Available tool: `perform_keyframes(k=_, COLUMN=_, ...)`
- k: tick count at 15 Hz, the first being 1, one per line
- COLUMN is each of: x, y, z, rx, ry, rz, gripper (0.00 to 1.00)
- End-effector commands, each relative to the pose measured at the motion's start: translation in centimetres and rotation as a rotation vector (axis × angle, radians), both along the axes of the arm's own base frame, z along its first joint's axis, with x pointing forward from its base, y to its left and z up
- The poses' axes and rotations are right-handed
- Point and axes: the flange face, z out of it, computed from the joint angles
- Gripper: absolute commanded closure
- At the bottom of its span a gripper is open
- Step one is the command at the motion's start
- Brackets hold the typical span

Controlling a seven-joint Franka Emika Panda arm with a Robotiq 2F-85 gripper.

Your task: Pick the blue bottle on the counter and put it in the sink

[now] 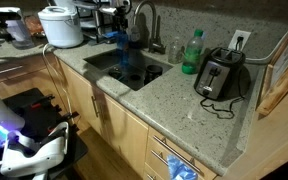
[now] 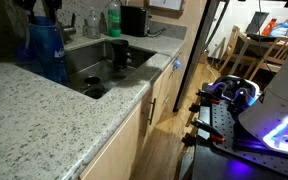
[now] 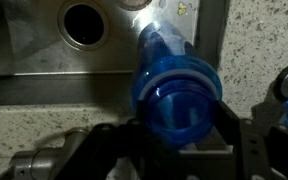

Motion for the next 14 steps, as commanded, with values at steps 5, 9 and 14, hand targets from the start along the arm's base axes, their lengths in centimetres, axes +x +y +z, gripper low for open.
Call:
perform_keyframes(k=5, x=-1.8, y=0.4, z=-0.3, rx=-0.013, ry=0.078, rz=0.003, gripper=0.57)
perform_keyframes(k=9, x=-2.1, y=0.7, z=-1.1, rx=-0.014, ry=0.095, rz=0.007, gripper=0.57)
perform_keyframes(k=14, x=-2.2, y=0.7, z=-1.1, rx=-0.012, ry=0.097, rz=0.011, gripper=0.57)
